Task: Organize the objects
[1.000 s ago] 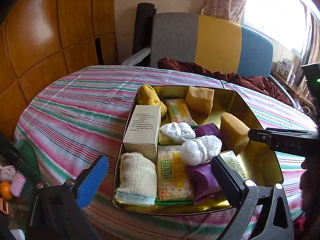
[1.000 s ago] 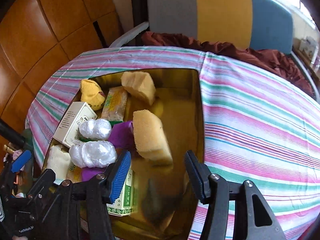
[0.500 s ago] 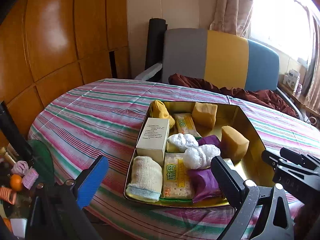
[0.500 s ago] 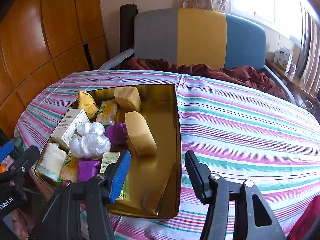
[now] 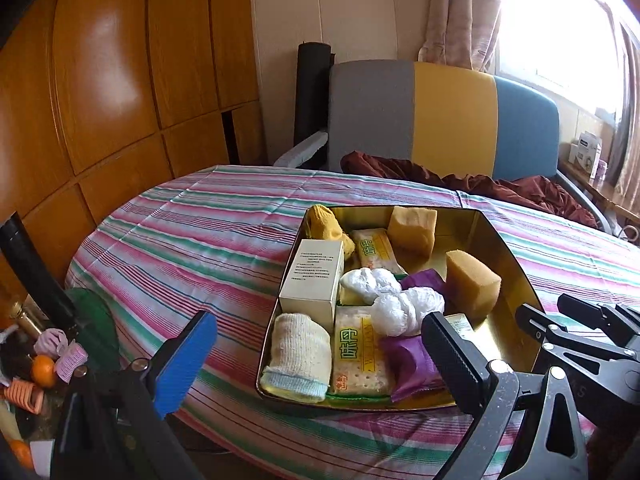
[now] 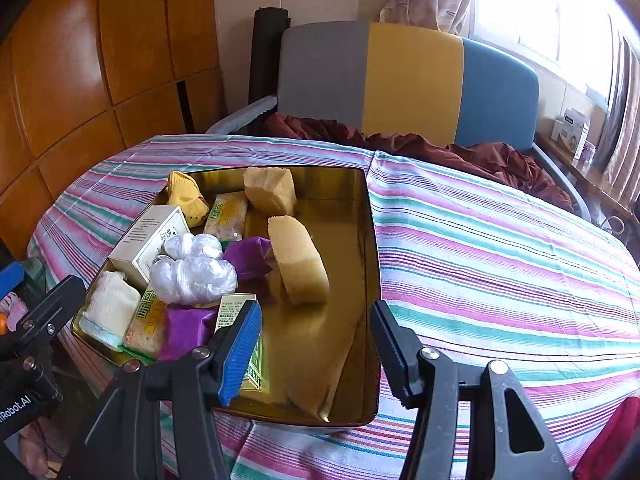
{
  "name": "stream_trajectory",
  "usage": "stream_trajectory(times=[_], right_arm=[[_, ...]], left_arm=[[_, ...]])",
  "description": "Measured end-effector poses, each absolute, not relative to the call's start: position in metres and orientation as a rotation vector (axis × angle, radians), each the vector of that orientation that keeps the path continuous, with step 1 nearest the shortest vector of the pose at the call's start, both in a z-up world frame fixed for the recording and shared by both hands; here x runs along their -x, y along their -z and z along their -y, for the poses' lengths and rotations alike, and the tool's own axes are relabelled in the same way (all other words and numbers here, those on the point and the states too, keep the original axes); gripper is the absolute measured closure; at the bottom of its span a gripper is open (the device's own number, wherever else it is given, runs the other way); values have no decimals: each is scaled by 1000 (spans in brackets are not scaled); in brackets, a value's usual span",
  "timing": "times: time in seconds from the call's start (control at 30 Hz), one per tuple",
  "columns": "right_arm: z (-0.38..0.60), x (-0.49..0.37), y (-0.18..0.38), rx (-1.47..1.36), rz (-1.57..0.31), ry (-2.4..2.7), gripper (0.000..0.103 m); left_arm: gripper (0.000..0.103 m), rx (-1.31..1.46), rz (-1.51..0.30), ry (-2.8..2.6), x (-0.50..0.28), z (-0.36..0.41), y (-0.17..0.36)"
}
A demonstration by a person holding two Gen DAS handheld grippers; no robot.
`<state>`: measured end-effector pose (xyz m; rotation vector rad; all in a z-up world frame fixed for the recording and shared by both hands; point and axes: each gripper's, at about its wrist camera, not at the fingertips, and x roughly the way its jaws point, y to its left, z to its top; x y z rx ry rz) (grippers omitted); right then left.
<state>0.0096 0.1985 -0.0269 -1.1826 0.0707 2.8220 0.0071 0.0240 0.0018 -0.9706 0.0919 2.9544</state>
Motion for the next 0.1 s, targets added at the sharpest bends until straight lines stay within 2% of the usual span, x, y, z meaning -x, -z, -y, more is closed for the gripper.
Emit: stream_trajectory(times=[0.1], right_arm=[[-200,-10,24,1166,-72,-2827,46]], left_arm=[[0,969,-90,-2963,-6,-22,-4]])
